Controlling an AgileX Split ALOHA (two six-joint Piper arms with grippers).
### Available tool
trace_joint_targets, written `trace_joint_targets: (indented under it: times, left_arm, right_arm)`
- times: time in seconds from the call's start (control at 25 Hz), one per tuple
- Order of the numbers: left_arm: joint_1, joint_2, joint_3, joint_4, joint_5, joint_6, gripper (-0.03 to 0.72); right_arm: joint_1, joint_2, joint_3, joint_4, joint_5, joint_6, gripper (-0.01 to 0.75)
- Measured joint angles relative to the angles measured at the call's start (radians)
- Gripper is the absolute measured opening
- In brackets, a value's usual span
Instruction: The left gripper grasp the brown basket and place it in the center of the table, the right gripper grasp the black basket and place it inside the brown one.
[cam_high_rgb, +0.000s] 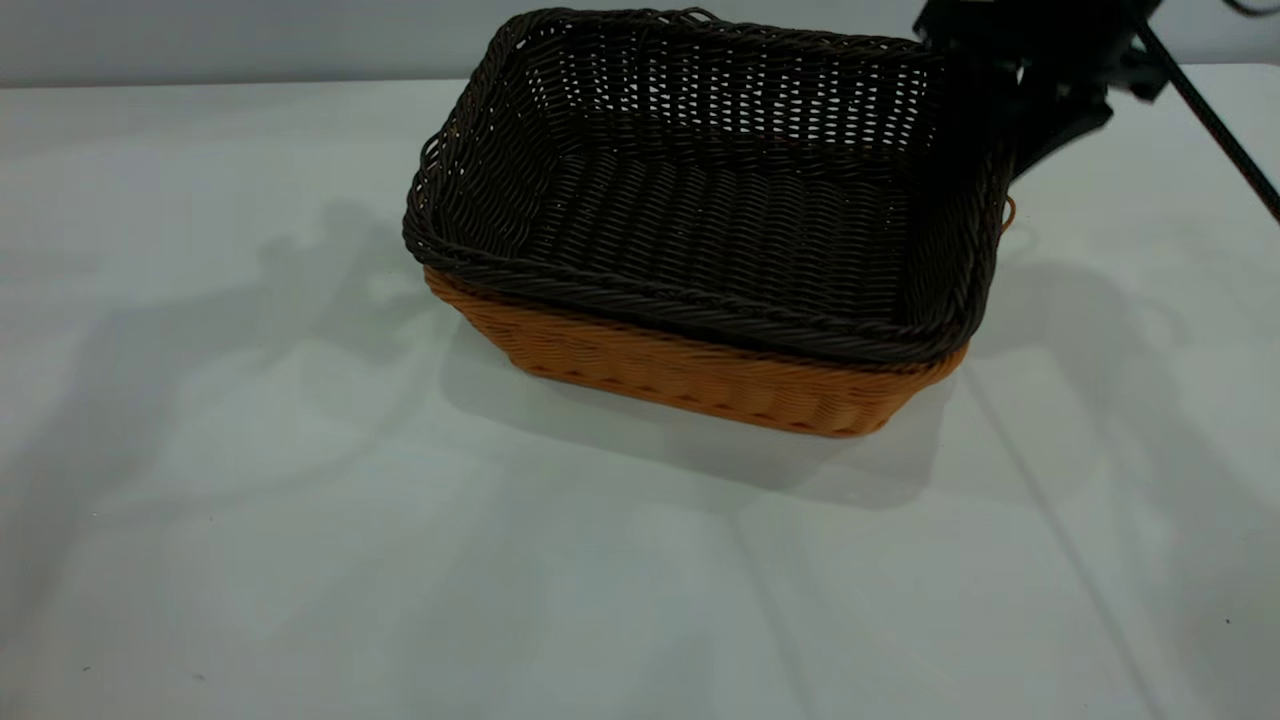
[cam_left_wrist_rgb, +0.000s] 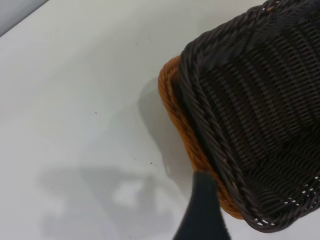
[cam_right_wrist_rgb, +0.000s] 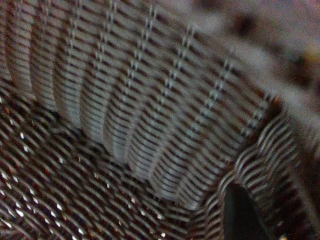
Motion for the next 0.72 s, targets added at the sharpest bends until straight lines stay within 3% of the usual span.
trace_joint_targets:
  times: [0.2, 0.48, 0.72]
  left_arm:
    - [0.0, 0.0, 0.0, -0.002, 0.008, 0.0, 0.51]
    - [0.0, 0.0, 0.0, -0.002, 0.014, 0.0, 0.51]
    - [0.0, -0.014, 0.0, 0.001, -0.004, 0.0, 0.51]
  right_arm:
    - [-0.006, 0.0, -0.082, -0.004, 0.073, 0.005, 0.366]
    - [-0.006, 0.0, -0.167, -0.086, 0.174, 0.055, 0.596]
    - [-0.006, -0.076, -0.257, -0.203, 0.249, 0.123, 0.624]
